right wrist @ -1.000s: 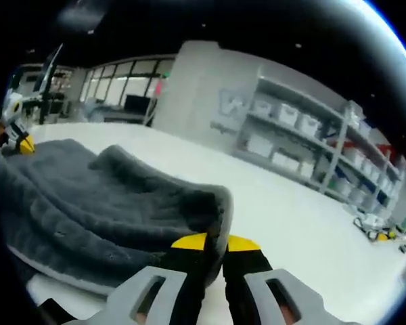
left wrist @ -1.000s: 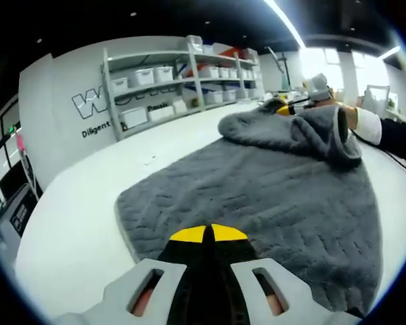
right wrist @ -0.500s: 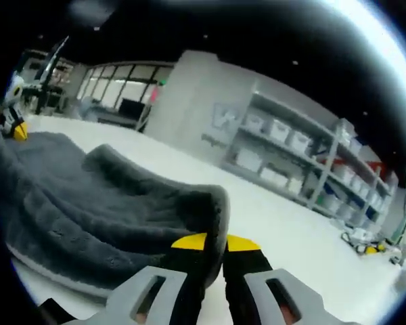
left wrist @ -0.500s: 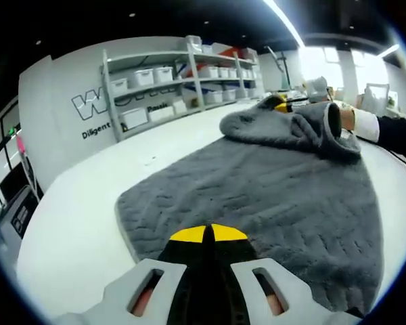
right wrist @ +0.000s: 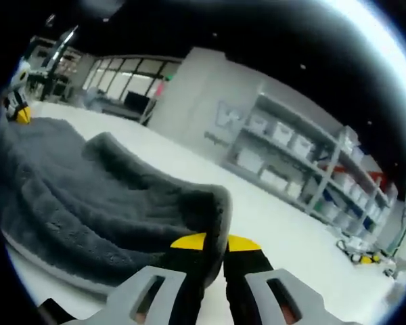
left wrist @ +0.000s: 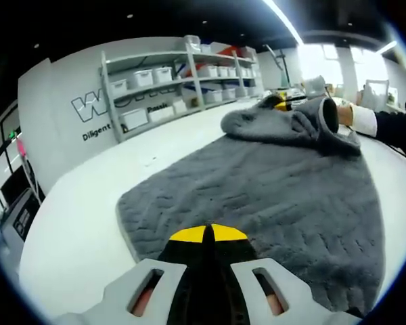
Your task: Open the folded towel by lifting each exposed corner and separating the folded layers until the towel lies flat within the target outline without major curled edges
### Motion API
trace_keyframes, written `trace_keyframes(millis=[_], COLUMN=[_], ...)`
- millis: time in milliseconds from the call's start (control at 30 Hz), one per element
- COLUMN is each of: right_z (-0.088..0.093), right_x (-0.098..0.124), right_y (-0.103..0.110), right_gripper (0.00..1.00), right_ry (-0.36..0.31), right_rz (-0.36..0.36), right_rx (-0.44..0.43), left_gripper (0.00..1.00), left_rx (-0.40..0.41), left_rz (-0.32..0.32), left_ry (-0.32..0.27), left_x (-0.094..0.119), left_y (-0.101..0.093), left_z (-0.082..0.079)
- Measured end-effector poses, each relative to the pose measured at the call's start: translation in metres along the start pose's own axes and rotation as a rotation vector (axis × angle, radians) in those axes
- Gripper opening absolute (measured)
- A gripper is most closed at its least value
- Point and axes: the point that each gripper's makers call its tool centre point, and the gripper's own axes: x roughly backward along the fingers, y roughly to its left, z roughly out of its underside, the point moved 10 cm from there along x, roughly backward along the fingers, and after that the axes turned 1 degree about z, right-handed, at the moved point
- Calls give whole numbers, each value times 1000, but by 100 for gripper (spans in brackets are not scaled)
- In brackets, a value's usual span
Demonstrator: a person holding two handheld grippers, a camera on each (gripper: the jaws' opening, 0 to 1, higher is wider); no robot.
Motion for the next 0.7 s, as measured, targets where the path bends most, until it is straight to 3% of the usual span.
trace_keyframes(millis=[700], right_z=[13], right_x=[1], right_y=[-21], right_gripper=[3], right_ry=[36], right_rz=[45], right_rx=[33], left_gripper=[1], left_rx=[2], left_rz=[-2], left_ry=[-5], left_x=[-1], left_y=[2], left_z=[0])
